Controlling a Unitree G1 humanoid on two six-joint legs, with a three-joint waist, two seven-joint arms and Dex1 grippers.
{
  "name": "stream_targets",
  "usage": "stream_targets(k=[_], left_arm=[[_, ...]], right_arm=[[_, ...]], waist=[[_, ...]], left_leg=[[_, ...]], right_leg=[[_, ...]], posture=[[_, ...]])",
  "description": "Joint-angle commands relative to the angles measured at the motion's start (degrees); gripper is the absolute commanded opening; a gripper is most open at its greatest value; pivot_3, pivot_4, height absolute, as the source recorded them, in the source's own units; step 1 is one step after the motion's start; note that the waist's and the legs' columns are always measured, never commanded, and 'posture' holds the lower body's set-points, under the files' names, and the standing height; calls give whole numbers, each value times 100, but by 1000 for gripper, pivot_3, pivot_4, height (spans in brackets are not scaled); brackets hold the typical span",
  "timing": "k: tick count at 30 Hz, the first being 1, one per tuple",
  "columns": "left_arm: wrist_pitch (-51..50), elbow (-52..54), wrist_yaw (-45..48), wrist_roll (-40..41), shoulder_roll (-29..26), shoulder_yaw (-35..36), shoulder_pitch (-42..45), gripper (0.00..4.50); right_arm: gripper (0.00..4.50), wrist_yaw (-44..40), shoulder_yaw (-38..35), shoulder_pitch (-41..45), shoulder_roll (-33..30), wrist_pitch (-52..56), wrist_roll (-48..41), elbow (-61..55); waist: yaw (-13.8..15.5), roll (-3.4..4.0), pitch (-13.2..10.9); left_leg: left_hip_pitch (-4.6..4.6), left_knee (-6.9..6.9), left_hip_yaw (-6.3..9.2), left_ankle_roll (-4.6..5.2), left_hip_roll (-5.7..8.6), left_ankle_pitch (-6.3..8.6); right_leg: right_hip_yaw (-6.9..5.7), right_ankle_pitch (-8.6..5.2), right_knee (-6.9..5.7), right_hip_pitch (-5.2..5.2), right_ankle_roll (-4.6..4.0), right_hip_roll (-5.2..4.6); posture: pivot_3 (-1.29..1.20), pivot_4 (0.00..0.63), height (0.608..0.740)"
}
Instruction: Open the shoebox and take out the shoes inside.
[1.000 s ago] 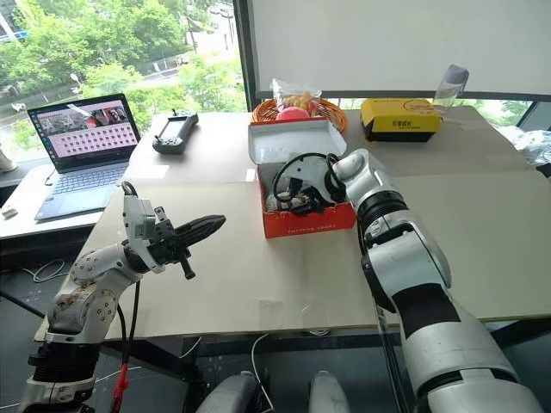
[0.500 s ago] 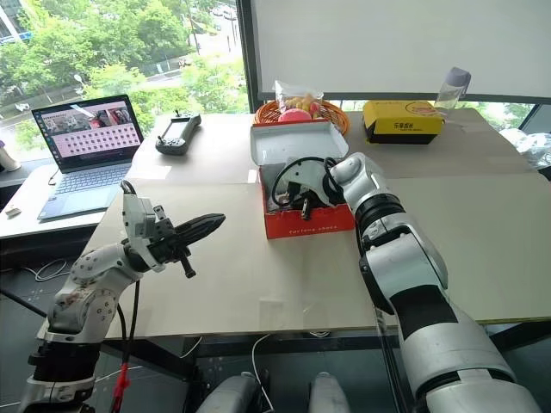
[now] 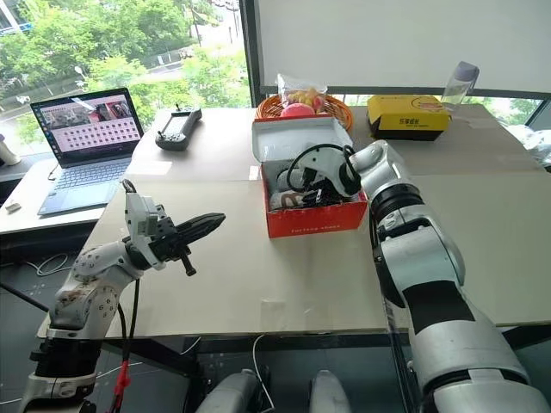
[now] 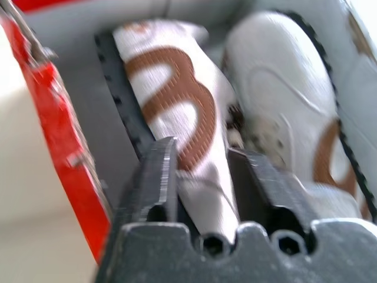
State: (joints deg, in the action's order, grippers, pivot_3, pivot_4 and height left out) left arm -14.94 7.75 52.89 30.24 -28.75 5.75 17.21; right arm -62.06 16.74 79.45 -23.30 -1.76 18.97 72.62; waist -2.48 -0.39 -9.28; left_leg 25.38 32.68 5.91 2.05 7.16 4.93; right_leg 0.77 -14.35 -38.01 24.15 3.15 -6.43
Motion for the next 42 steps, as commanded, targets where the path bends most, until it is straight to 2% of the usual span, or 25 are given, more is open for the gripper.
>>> stream_targets(k=[1, 5, 17, 27, 35, 42], left_arm=[[139, 63, 43, -23, -42, 41, 55, 0], [136, 57, 69, -30, -57, 83, 32, 0], [150, 38, 95, -54, -140, 132, 12, 0], [169, -108, 145, -92, -165, 87, 143, 0], [170, -145, 149, -116, -155, 86, 192, 0], [167, -153, 101, -139, -130, 87, 222, 0]], right_arm=[[3254, 96, 184, 71, -171, -257, 247, 36], [4466, 104, 305, -27, -209, -343, 376, 136], [4466, -81, 377, 277, -394, -492, 492, 279], [4466, -619, 436, 459, -137, -582, 485, 119], [4466, -662, 372, 624, -96, -549, 444, 90], [4466, -565, 551, 177, 80, -371, 602, 216]], waist=[[-5, 0, 0], [-2, 0, 0], [26, 0, 0], [-4, 1, -2], [-20, 4, -4], [-18, 4, -4]], left_leg=[[0, 0, 0, 0, -1, 0], [-1, 0, 0, 0, -1, 0], [-9, 1, 0, 0, 1, 0], [-7, 0, 0, 0, 0, 0], [-7, -1, 0, 0, -1, 0], [-7, -1, 0, 0, -1, 0]], right_leg=[[0, 0, 0, 0, -1, 1], [-1, 0, 1, -3, -1, 2], [-1, 2, 2, -11, 4, -1], [0, 2, 0, -7, 3, 2], [2, 3, -1, -1, 1, 7], [2, 3, 0, -1, 0, 7]], posture=[[0, 150, 732], [0, 150, 732], [0, 150, 732], [0, 150, 732], [0, 150, 732], [0, 150, 732]])
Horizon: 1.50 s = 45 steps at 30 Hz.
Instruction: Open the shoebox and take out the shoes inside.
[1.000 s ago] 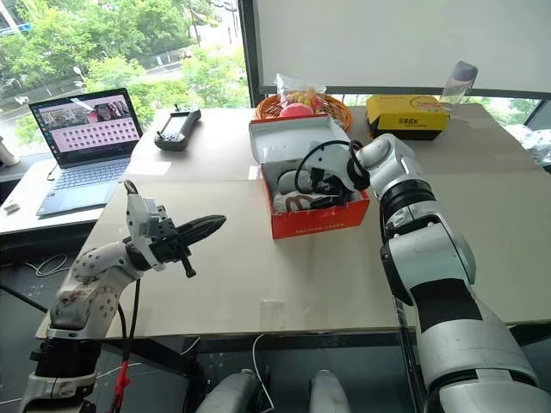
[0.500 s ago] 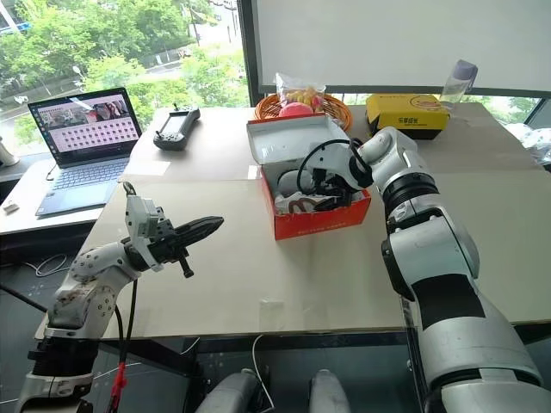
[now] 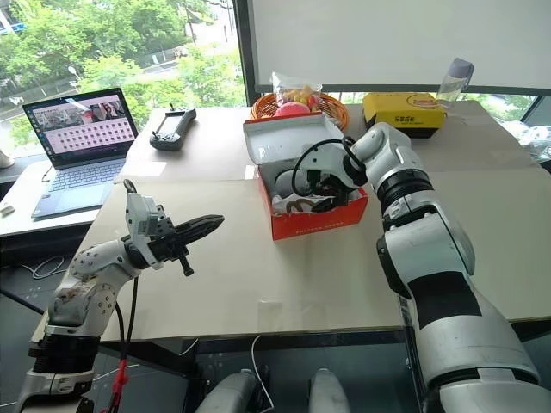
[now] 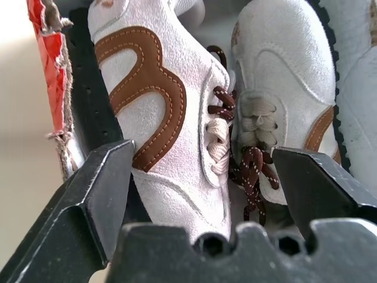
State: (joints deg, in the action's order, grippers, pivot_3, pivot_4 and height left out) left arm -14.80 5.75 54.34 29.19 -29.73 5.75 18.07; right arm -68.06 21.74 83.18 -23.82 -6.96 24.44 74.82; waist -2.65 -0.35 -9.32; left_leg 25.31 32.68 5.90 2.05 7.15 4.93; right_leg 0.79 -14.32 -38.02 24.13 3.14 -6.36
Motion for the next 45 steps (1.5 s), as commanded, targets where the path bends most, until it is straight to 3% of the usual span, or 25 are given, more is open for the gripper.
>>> stream_targets(k=[1, 12, 15, 23, 27, 38, 45], left_arm=[[156, 37, -55, -39, -28, 89, 148, 0], [154, 62, -168, -72, -22, 64, 165, 0], [140, 81, -186, -77, -22, 67, 159, 0], [114, 96, -222, -83, -11, 61, 163, 0], [94, 106, -229, -74, -16, 58, 169, 0], [39, 204, -228, -40, -42, 71, 106, 0], [18, 228, -227, -42, -52, 69, 90, 0]], right_arm=[[4466, 37, 58, -280, 180, 195, 59, 20], [4466, 266, -37, -527, 352, 598, 25, 106], [3756, 302, -60, -528, 353, 634, 26, 108], [1115, 304, -70, -551, 340, 640, 39, 97], [224, 402, -103, -529, 318, 619, 22, 86], [224, -58, -576, 48, 9, 429, -506, -516], [224, -427, -971, -85, -141, 940, -1068, -1419]], waist=[[-3, -1, 1], [-135, -2, 3], [-131, -2, 3], [-125, -2, 3], [-128, -2, 3], [-123, 8, -10], [-137, 13, -16]], left_leg=[[0, 0, 0, 0, -1, 0], [-15, 2, 1, 0, -4, 0], [-15, 2, 1, 0, -3, 0], [-15, 2, 1, 0, -3, 0], [-15, 2, 1, 0, -2, 0], [9, 1, 1, -1, 0, -1], [17, 0, 1, -3, -3, -2]], right_leg=[[0, 0, 0, -1, 0, 1], [2, 6, -3, -11, -1, 6], [4, 10, 0, -10, -8, 7], [3, 10, -1, -11, -6, 7], [4, 10, -1, -11, -6, 7], [4, 10, -1, 1, -6, 6], [5, 12, -3, 2, -9, 13]], posture=[[0, 150, 732], [0, 150, 732], [0, 150, 732], [0, 150, 732], [0, 150, 732], [0, 150, 732], [0, 150, 732]])
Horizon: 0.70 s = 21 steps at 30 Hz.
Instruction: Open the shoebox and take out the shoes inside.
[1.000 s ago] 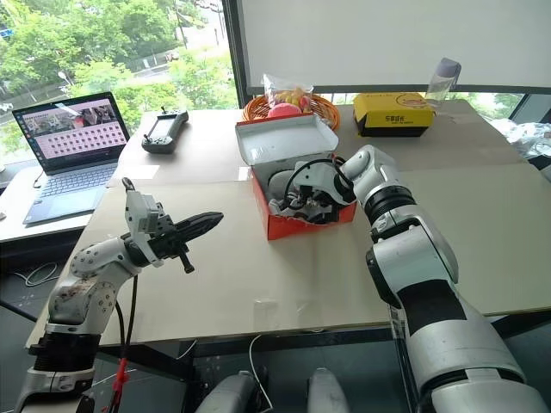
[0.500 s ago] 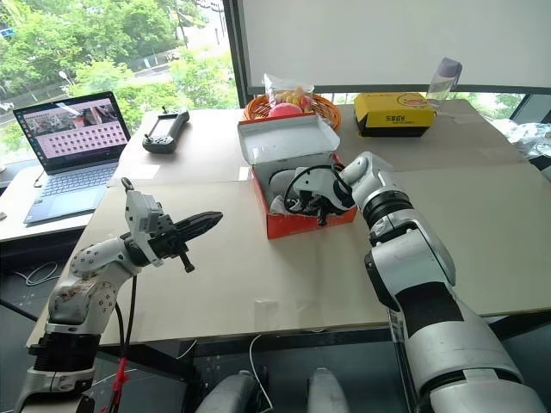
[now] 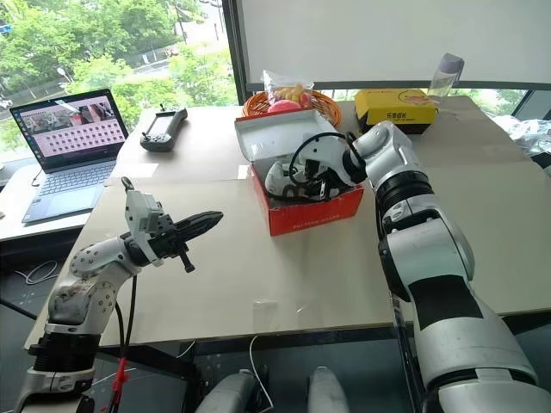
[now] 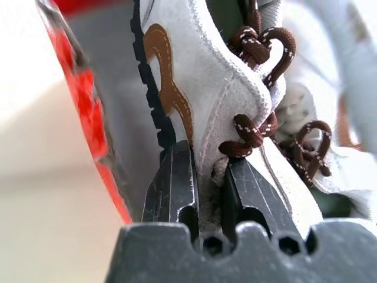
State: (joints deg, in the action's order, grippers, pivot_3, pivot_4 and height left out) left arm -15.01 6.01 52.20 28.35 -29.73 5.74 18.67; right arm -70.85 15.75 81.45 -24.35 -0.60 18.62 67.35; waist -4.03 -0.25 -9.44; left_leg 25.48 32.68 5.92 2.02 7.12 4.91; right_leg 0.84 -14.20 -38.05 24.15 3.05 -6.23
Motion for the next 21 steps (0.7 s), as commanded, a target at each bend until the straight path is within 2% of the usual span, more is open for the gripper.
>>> stream_targets(k=[1, 7, 10, 13, 17, 21], left_arm=[[36, 202, -12, 43, -52, 69, 31, 0], [43, 179, 6, 36, -58, 67, 48, 0], [45, 171, 14, 34, -60, 62, 52, 0], [43, 181, -1, 35, -53, 64, 39, 0], [37, 230, -17, 39, -43, 56, -10, 0], [27, 254, -22, 44, -45, 49, -37, 0]], right_arm=[[224, -225, -460, 39, -123, 467, -604, -857], [224, -562, -872, -410, -471, 1490, -1235, -2067], [224, -302, -1187, -580, -750, 1936, -1494, -2481], [224, 1524, -1547, -503, -1219, 1893, -1172, -1912], [224, 3307, -1195, -659, -1566, 1473, -442, -1263], [224, 4481, -930, -937, -1605, 1429, -1, -645]], waist=[[2, 5, -5], [80, 5, -5], [149, 5, -6], [190, 3, -7], [293, 1, -9], [255, -2, -10]], left_leg=[[2, 0, 0, 0, 0, 0], [4, 3, 1, 0, 2, 0], [7, 4, 0, 0, 3, 0], [13, 4, -1, 0, 3, 0], [15, 3, -3, 0, 5, 0], [20, 3, -17, 1, 2, 0]], right_leg=[[0, 0, 0, 1, 0, 0], [-6, 0, 2, 0, 2, -9], [-5, 0, 3, 2, 3, -13], [-7, 0, 3, 3, 3, -19], [-10, -1, 13, 10, 2, -29], [-2, -1, 15, 4, 0, -31]], posture=[[0, 150, 732], [0, 150, 732], [0, 150, 732], [0, 150, 732], [0, 150, 732], [0, 150, 732]])
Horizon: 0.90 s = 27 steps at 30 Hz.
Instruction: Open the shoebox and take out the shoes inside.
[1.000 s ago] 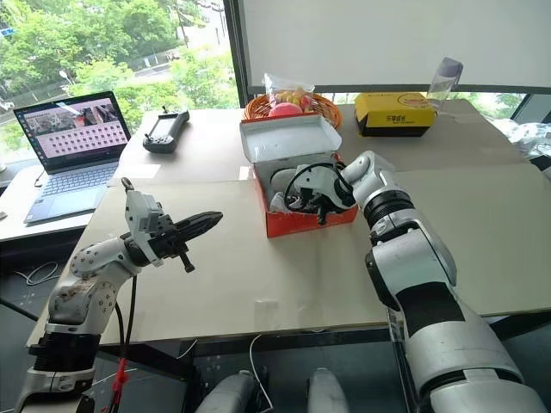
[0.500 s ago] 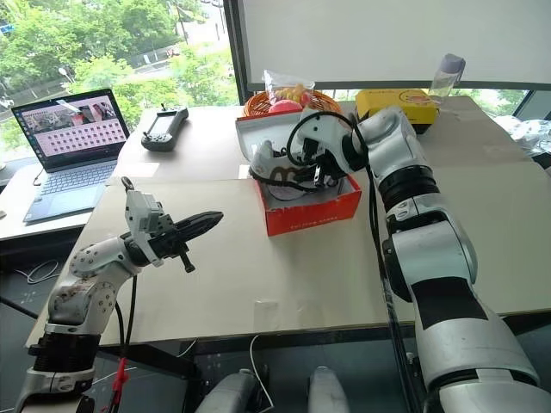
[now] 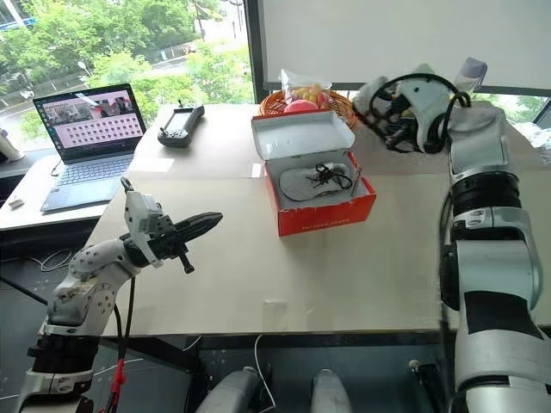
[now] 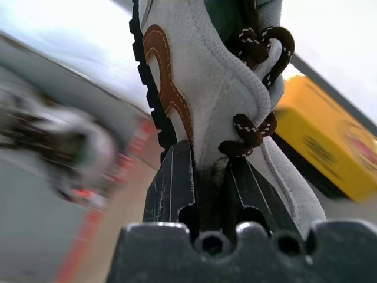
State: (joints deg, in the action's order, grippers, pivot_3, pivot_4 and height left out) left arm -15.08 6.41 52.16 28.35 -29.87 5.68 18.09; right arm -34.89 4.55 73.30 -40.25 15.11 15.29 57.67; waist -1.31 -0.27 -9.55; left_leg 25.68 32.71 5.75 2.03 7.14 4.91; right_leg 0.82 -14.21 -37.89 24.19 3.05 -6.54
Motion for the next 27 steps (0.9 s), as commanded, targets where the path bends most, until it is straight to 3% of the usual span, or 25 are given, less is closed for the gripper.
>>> stream_targets(k=[1, 5, 12, 14, 15, 24, 27], left_arm=[[34, 211, -18, 42, -35, 56, 20, 0], [28, 260, -28, 53, -44, 73, -15, 0], [76, 506, 118, 303, -13, 147, -106, 0], [136, 653, 145, 384, 18, 163, -125, 0], [151, 712, 146, 442, 44, 179, -120, 0], [251, 662, 121, 449, 148, 156, -107, 0], [263, 647, 138, 446, 142, 141, -110, 0]], right_arm=[[224, 1063, 271, -213, 9, -69, 426, 452], [224, 1878, 417, -848, 298, 486, 573, 1210], [224, 2190, 306, -955, 385, 400, 450, 1514], [1121, 2185, 243, -953, 395, 376, 375, 1540], [1279, 2175, 221, -955, 400, 362, 342, 1547], [4426, 2076, 299, -969, 392, 349, 350, 1547], [4426, 1972, 307, -934, 374, 333, 347, 1506]], waist=[[-32, -1, -1], [-79, -2, -1], [-106, -8, -6], [-95, -8, -6], [-94, -8, -6], [-127, -9, -6], [-127, -8, -6]], left_leg=[[0, 0, 0, 1, -1, 0], [-1, 3, -1, 4, -4, -3], [-16, 24, -2, 7, 0, -4], [-23, 25, 2, 7, 0, -4], [-29, 25, 3, 7, 0, -4], [-38, 22, 9, 9, -7, -3], [-42, 22, 9, 9, -7, -3]], right_leg=[[1, 0, -1, 1, -1, 0], [-1, -2, -3, -7, -4, 9], [-5, 2, -1, -39, 6, 13], [-10, -1, 4, -57, 11, 13], [-10, -2, 8, -65, 9, 13], [-15, 1, 26, -82, 11, 22], [-15, 0, 26, -87, 11, 22]], posture=[[0, 150, 732], [0, 150, 732], [0, 150, 732], [0, 150, 732], [0, 150, 732], [0, 150, 732], [0, 150, 732]])
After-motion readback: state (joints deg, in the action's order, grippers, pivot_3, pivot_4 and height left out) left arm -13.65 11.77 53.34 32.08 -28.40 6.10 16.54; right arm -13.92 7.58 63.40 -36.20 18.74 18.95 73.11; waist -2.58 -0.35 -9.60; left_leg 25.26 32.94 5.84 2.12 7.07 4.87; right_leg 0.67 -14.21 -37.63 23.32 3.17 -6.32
